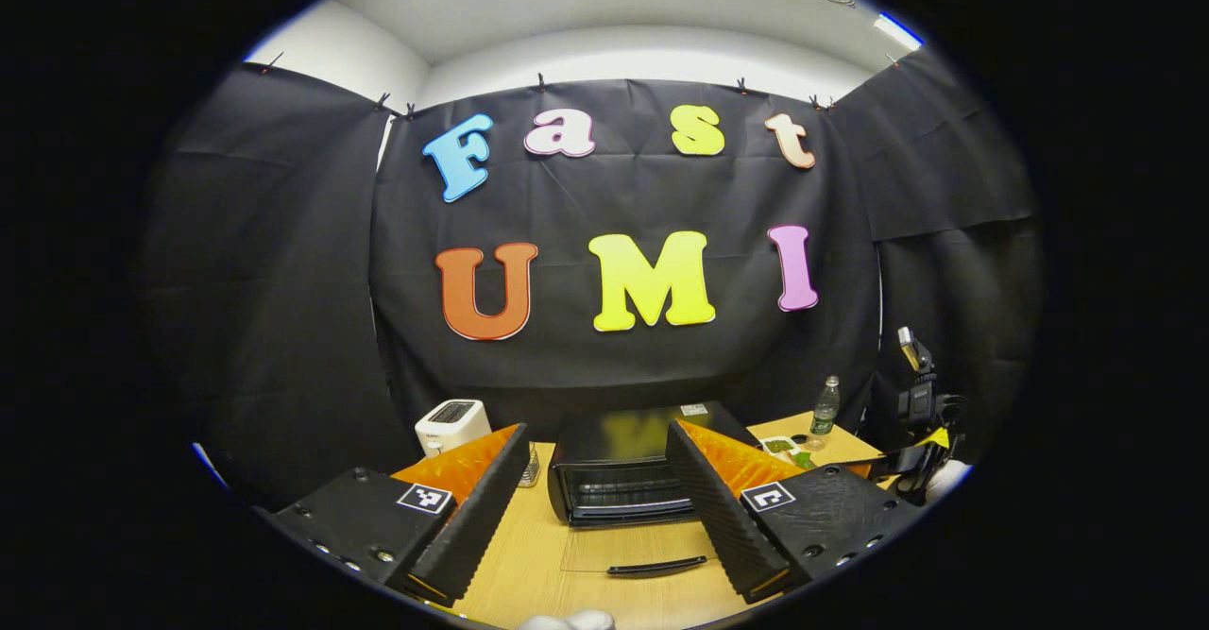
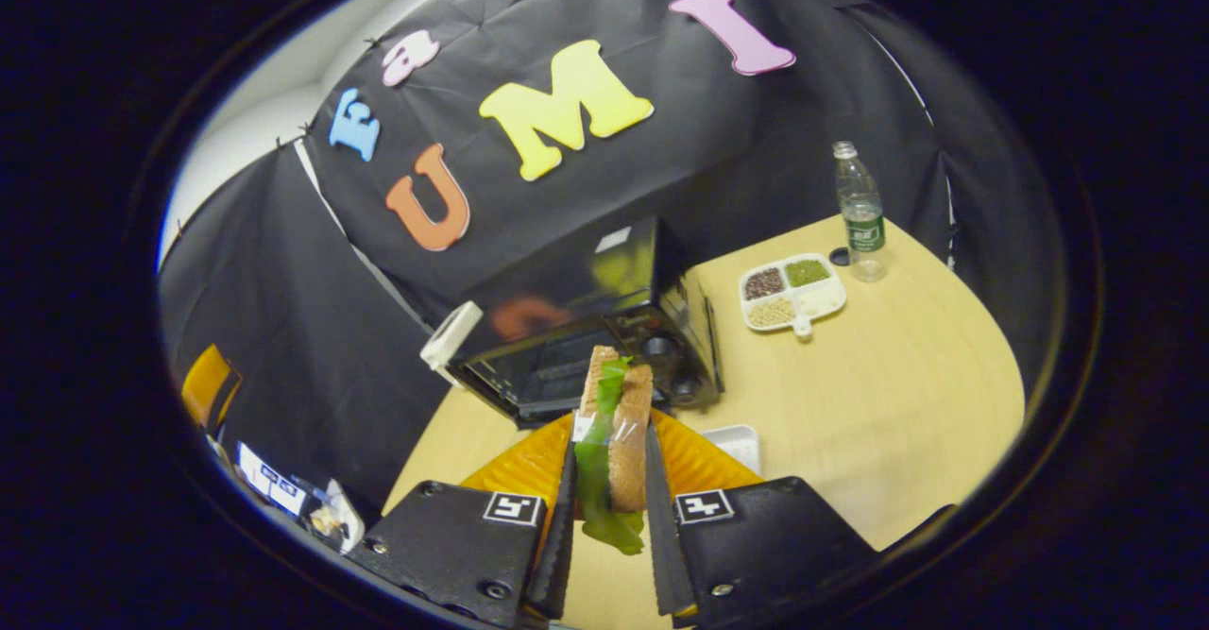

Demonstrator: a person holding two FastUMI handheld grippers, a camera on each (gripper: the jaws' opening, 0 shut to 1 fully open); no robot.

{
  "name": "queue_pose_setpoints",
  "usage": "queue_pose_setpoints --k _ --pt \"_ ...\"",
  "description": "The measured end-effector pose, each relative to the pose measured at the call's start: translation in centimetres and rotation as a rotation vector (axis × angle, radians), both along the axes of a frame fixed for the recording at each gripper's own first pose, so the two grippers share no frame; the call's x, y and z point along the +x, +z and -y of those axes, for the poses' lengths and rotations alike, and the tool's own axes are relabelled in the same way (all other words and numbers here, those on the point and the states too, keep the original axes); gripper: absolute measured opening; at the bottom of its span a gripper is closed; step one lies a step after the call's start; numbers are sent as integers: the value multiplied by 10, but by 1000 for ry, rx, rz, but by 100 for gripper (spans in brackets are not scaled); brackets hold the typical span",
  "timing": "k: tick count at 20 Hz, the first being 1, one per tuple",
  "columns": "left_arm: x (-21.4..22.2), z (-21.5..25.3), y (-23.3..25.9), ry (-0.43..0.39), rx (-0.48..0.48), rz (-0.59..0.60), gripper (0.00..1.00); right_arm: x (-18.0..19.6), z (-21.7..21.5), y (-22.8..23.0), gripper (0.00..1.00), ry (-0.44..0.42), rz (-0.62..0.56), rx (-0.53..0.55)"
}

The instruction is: Open the electric oven with the left hand, put the food in, and close the electric oven.

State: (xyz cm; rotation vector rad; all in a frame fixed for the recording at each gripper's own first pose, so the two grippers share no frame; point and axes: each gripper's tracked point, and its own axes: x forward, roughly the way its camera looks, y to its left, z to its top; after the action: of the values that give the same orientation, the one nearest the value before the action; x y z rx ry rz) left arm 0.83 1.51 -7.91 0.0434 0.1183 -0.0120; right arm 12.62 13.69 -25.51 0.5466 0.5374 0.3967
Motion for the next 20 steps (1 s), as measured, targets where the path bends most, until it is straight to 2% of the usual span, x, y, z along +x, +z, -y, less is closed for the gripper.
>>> queue_pose_setpoints --k 4,6,7,9,13,14,15,16,20 --pt "0 -6 -10 -36 10 -31 95 12 -40 -10 38 -69 -15 184" --pt "0 -7 -12 -54 29 -43 95 20 -54 -18 36 -130 -25 288" --pt "-1 -6 -13 -66 36 -50 95 22 -60 -24 38 -160 -22 310" --pt "-3 -3 -19 -88 53 -63 95 28 -71 -39 36 -229 -19 347" --pt "-5 3 -38 -124 72 -90 95 44 -94 -65 35 -334 -58 484" --pt "-4 6 -44 -135 66 -98 95 52 -100 -70 38 -349 -60 498" --pt "-4 6 -48 -138 64 -106 95 61 -106 -73 35 -371 -54 525" --pt "-3 5 -53 -136 67 -115 95 72 -110 -74 37 -392 -50 546" --pt "-2 2 -69 -135 78 -139 95 108 -120 -90 34 -477 -63 573"
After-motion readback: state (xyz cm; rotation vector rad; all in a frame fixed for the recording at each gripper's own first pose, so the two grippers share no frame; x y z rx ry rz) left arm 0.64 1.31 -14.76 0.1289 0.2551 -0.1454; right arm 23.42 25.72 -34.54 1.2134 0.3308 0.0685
